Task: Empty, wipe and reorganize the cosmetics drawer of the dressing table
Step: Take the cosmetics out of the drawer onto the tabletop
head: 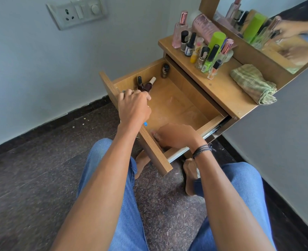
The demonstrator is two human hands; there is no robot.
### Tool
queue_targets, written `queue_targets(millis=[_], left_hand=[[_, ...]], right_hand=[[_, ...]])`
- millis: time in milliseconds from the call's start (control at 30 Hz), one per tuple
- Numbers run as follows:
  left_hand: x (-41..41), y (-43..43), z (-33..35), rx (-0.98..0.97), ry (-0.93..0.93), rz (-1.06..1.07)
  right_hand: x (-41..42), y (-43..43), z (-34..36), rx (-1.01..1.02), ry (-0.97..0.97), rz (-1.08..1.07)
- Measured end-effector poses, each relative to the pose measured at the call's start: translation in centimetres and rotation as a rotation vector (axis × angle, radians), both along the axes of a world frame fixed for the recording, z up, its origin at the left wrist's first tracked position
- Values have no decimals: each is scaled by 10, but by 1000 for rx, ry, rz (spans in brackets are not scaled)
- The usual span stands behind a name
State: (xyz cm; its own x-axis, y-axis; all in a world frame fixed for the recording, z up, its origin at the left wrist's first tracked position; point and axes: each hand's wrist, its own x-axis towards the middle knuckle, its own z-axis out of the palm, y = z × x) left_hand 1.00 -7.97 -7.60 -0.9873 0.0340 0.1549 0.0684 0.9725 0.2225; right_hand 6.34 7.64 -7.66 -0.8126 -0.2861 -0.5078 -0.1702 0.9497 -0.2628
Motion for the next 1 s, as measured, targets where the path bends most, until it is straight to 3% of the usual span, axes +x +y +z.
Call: queue_targets(millis=[167, 333, 567, 767, 1000], left_hand=[[1, 1, -1, -98, -27, 3], [-1, 5, 1, -328, -257, -41], [-2, 7, 7, -458, -388, -88], [-2, 10, 15, -536, -482, -103], [0, 12, 17, -501, -479, -72]], right_hand=[[-1, 2, 3, -87, -33, -61], [-1, 0, 1, -150, -31, -129], [-3, 0, 2, -153, -44, -124], [-4, 0, 3, -181, -34, -177], [-3, 1, 4, -258, 33, -295]])
